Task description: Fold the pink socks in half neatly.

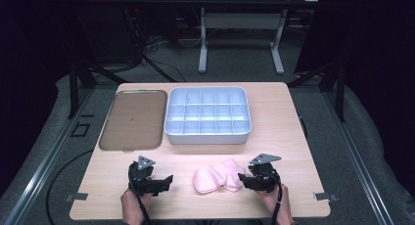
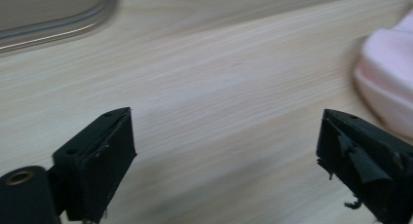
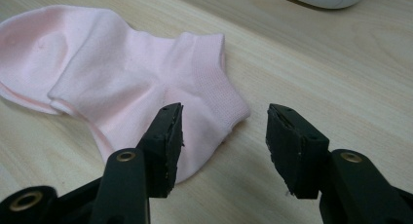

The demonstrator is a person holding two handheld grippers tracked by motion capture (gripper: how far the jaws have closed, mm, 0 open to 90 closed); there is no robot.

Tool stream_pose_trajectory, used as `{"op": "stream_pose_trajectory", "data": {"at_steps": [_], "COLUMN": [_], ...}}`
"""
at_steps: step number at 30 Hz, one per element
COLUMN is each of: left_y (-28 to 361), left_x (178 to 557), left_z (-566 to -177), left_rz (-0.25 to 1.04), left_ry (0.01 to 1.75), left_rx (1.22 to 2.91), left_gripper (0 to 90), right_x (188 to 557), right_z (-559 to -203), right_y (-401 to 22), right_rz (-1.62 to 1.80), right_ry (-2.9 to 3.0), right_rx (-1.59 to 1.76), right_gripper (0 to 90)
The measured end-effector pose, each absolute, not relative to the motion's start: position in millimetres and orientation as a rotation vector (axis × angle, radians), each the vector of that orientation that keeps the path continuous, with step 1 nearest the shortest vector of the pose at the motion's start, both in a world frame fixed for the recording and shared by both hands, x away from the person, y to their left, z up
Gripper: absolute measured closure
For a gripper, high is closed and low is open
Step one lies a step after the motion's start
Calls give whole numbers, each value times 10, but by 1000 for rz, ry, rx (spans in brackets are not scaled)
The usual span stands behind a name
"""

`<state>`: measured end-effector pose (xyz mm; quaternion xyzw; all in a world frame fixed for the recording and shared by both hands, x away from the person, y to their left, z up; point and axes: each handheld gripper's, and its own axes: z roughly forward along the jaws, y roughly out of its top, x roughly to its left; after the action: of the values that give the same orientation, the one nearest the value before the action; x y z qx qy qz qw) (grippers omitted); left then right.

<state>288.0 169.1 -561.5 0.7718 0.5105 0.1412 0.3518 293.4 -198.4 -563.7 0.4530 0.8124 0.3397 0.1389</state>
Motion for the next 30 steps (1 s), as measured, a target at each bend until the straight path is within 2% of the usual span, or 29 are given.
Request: {"op": "stream_pose_trajectory", "data": {"at_steps": [7,11,13,16,20,23,25,30], "left_y": [1261,1083,1027,943,901,894,904,946], "left_x": [2866,2864,2865,2874,2879,2890,2894,2903], "left_z": [-5528,-5514,-5524,-5568,-5603,-5642,-5670,-5676], "left_rz": [256,238,245,225,224,240,246,266], "left_ry": [1193,1133,1107,1093,1076,1070,1067,1055], "left_rx": [2031,2065,2101,2150,2186,2212,2220,2239], "left_gripper": [268,362,453,584,721,805,837,847], "right_x": [2919,2882,2863,2839,2836,2832,2828,2836], "right_z": [-5665,-5669,-5674,-5685,-5706,-5710,-5710,-5710], "right_y": [-1960,-1932,-1914,-1871,-1840,-1832,-1819,-1829], "right_rz": [983,990,991,971,953,914,894,888], "right_ry": [2345,2341,2344,2361,2378,2390,2395,2401], "right_rx": [1296,1279,1256,1208,1190,1170,1158,1159], "right_gripper": [497,527,545,629,703,725,727,728]}}
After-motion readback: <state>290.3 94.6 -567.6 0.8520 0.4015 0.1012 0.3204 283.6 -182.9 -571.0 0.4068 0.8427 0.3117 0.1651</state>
